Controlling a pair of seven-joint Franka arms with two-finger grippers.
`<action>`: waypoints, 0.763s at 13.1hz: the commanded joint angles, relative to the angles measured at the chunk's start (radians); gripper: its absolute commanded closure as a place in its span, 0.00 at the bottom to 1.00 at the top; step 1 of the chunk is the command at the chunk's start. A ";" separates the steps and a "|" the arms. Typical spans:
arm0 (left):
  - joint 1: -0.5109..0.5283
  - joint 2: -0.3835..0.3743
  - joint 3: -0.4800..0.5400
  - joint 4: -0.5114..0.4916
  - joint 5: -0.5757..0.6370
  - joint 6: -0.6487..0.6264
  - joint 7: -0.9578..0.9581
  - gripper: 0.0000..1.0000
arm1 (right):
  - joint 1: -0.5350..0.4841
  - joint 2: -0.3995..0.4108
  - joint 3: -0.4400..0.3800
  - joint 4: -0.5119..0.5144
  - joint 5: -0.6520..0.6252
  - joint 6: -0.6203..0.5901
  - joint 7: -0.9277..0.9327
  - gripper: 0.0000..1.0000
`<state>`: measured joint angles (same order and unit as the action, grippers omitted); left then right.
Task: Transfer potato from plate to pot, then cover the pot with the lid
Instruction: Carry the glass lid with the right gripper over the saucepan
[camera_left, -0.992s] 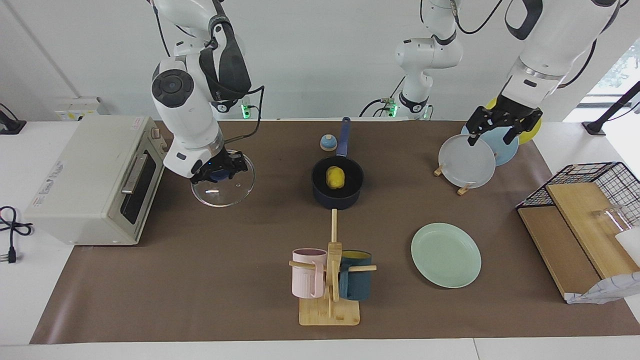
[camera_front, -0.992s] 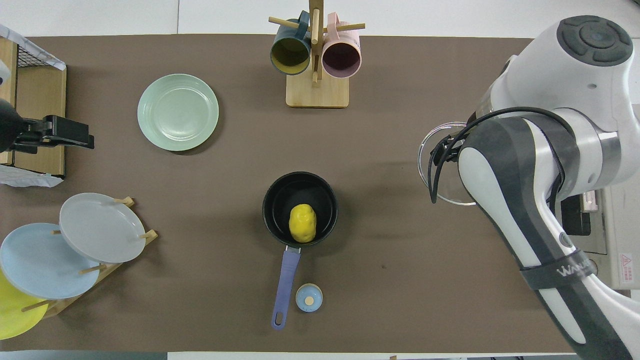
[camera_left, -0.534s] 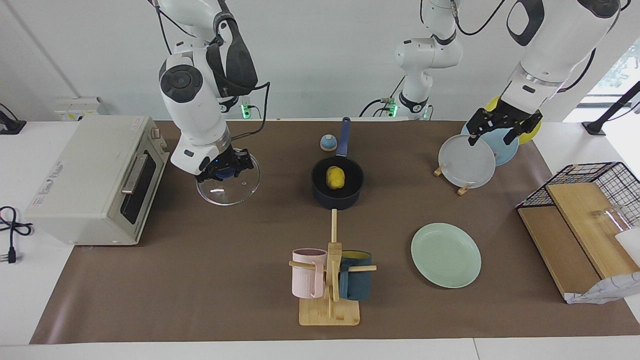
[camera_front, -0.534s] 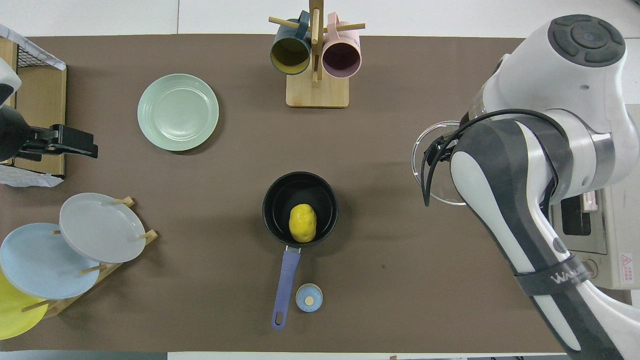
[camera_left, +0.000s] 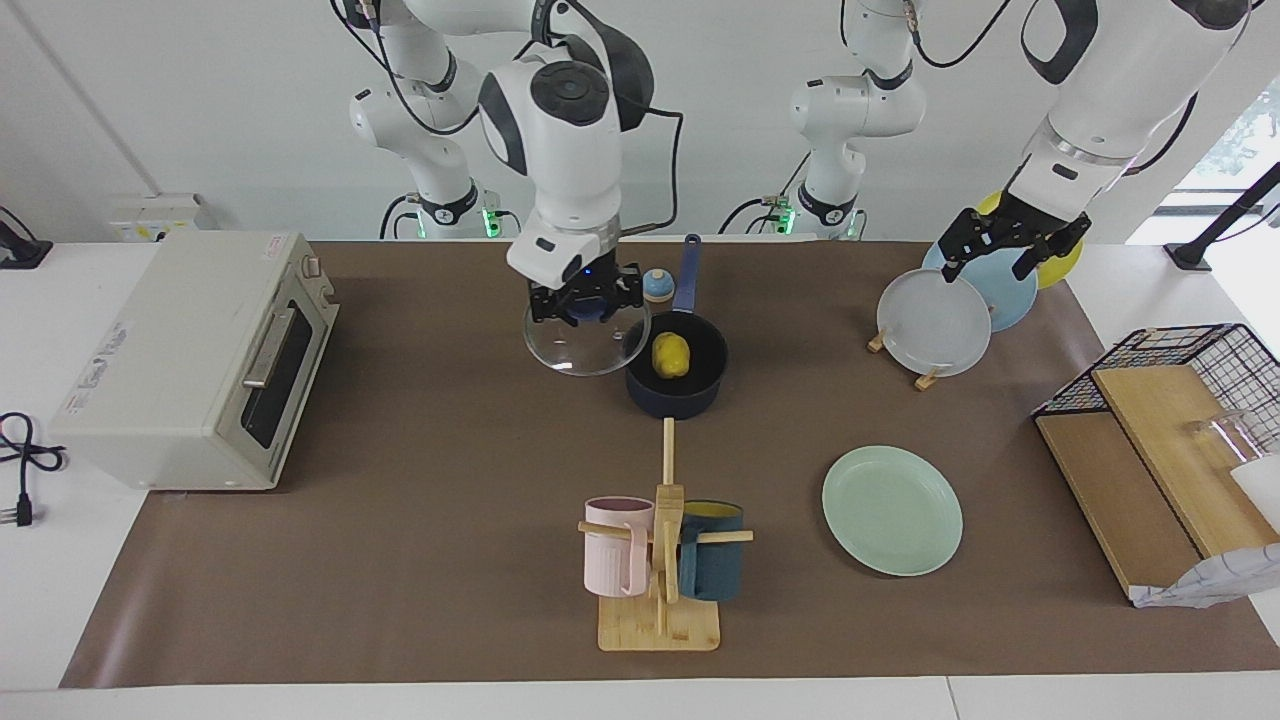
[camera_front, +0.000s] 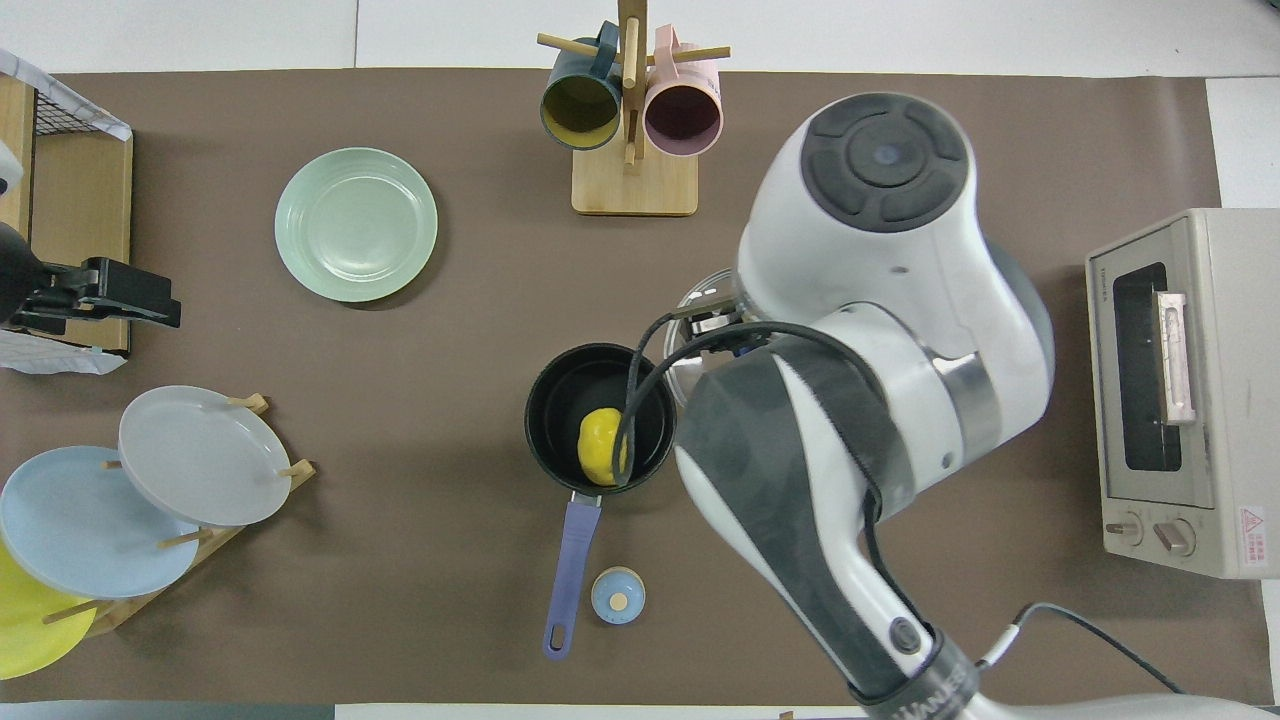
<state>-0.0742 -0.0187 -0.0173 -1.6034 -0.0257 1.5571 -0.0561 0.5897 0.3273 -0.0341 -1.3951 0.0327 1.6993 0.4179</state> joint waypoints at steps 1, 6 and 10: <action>-0.022 -0.003 0.022 -0.003 0.016 0.021 0.016 0.00 | 0.056 0.177 0.060 0.214 -0.039 -0.017 0.157 1.00; -0.022 -0.003 0.020 -0.004 0.016 0.024 0.012 0.00 | 0.117 0.237 0.062 0.188 -0.047 0.093 0.229 1.00; -0.024 -0.006 0.020 -0.009 0.018 0.023 0.012 0.00 | 0.105 0.141 0.060 0.015 -0.039 0.080 0.219 1.00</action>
<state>-0.0742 -0.0170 -0.0162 -1.6035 -0.0255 1.5731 -0.0538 0.7160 0.5614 0.0200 -1.2648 -0.0030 1.7760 0.6334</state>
